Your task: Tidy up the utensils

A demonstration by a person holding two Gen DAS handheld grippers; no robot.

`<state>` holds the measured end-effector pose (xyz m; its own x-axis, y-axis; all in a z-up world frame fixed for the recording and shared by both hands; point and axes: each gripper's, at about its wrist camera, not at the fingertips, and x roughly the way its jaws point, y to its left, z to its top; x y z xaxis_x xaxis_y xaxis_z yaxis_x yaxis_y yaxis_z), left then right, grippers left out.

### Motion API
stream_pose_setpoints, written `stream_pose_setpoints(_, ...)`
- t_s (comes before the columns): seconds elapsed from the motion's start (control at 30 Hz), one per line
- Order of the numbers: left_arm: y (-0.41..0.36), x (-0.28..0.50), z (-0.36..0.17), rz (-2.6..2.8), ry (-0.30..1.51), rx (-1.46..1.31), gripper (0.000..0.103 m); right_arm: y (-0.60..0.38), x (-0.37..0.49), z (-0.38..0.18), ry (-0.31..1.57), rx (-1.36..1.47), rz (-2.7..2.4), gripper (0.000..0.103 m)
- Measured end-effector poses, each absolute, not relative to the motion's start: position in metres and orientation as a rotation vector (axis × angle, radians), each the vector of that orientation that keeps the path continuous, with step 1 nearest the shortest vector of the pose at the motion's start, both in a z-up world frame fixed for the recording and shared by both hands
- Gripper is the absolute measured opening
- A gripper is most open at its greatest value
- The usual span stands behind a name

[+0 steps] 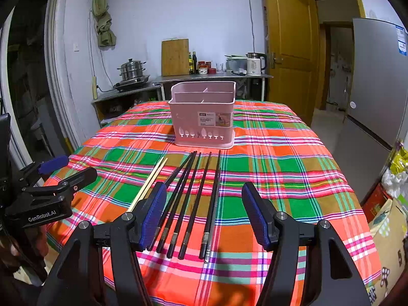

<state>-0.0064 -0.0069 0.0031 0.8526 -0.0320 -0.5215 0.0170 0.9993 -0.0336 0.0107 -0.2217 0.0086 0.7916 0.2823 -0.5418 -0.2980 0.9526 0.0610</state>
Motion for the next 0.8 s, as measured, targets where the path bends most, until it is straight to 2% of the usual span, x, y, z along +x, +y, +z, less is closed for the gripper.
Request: stream_pose_setpoints(0.8,-0.0092,-0.0062,0.0022,-0.026,0.548,-0.026,0.092,-0.2196,0.0093,0.0087,0.579,-0.028,0.311,0.062)
